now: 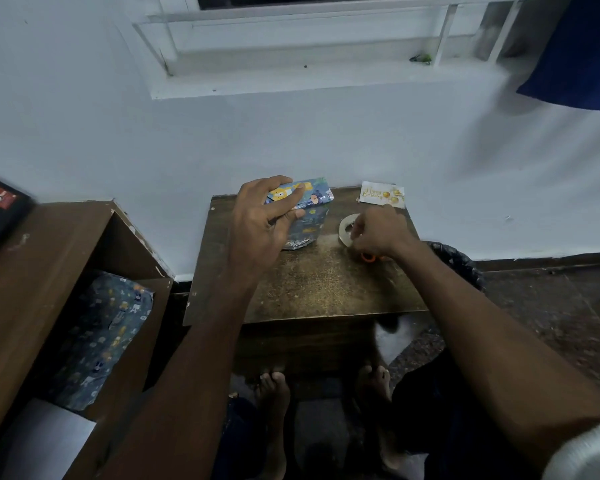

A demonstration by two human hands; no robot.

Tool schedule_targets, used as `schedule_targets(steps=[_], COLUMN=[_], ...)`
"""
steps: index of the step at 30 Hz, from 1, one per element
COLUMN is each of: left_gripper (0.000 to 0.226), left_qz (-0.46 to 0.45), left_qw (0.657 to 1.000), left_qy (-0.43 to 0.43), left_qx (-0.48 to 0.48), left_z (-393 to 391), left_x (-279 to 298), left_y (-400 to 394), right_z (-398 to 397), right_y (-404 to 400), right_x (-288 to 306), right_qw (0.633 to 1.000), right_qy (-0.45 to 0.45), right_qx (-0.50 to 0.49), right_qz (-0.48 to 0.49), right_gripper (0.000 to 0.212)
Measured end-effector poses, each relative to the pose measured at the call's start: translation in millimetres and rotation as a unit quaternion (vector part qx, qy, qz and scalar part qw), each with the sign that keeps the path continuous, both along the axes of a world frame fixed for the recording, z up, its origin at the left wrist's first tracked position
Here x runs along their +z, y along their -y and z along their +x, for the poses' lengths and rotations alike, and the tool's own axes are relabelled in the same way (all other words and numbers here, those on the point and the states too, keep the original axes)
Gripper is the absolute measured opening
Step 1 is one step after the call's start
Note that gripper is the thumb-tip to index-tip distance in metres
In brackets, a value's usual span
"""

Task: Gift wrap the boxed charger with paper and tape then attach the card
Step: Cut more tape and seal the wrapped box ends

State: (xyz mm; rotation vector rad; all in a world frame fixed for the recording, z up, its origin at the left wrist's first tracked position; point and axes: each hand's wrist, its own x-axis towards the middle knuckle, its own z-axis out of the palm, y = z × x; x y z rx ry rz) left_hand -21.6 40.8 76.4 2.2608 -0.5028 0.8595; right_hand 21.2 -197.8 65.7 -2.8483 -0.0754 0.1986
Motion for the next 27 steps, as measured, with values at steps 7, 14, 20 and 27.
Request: schedule_targets(steps=[7,14,20,27], left_gripper=[0.031,0.024,0.019,0.007], left_qz=[0.001,0.0,0.027,0.04], left_qw=[1.0,1.0,0.997,0.994], left_qy=[-0.021,0.014,0.03,0.063], left_qx=[-0.013,-0.003,0.06,0.078], left_z=[-8.1,-5.0,-11.8,-5.0], left_x=[5.3,2.6,8.2,10.8], left_y=[-7.0,-14.2,-7.3,4.9], right_z=[-2.9,-18.3,-25.7,-31.5], right_y=[-3.3,5.8,30.8,13.5], right_x=[5.6,43.5,44.2,48.8], right_qw=[0.994,0.917,0.864,0.807], right_qy=[0.098,0.107,-0.047,-0.052], right_qx=[-0.021,0.036,0.124,0.174], right_qz=[0.032,0.383,0.485,0.562], right_gripper=[0.013,0.019,0.018,0.018])
